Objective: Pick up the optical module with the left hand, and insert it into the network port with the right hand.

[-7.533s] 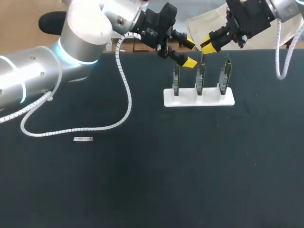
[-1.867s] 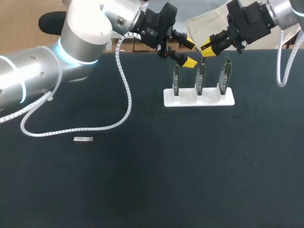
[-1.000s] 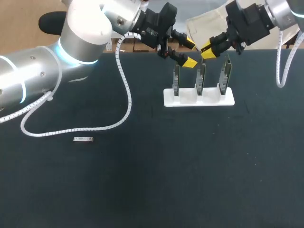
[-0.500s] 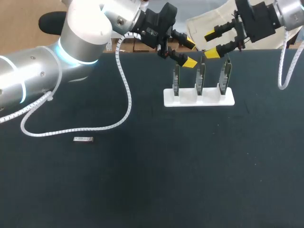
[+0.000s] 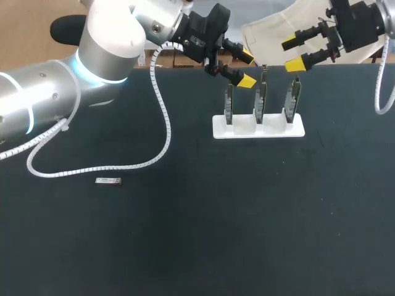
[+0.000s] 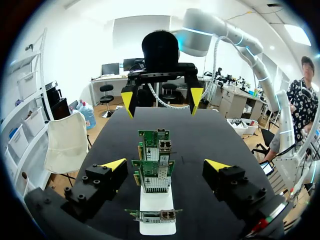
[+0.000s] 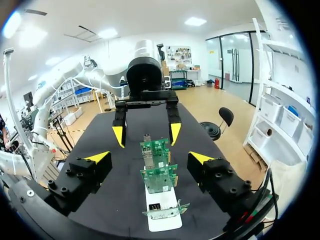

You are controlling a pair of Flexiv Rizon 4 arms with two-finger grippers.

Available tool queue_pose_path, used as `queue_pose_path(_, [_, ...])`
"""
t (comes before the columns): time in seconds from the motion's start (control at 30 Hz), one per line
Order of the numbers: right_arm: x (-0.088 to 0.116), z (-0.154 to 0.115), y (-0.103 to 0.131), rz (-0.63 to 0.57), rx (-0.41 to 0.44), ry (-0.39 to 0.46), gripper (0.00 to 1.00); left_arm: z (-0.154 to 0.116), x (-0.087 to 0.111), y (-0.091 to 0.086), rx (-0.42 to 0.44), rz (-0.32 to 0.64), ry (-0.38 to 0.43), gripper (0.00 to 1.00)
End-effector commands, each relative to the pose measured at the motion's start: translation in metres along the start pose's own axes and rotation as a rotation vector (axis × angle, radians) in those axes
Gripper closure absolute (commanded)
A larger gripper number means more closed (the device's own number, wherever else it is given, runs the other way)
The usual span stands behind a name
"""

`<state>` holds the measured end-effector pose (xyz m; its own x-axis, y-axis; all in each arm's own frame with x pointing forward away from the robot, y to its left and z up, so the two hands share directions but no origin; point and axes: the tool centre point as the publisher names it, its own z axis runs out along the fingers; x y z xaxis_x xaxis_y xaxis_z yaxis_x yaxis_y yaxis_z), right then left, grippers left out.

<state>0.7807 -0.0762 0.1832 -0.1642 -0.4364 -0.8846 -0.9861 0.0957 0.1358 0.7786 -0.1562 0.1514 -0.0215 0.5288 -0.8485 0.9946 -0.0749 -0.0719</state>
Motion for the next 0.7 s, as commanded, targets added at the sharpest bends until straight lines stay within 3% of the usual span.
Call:
queue_pose_path(0.03, [0.0,-0.001,0.003,-0.004,0.007,-0.017,1.0,0.0,0.0,0.0,-0.001,0.001,-0.001,0.0])
queue_pose_path(0.7, [-0.015,0.009,0.006,-0.053,0.035,-0.019,1.0,0.0,0.0,0.0,-0.001,0.001,-0.001,0.0])
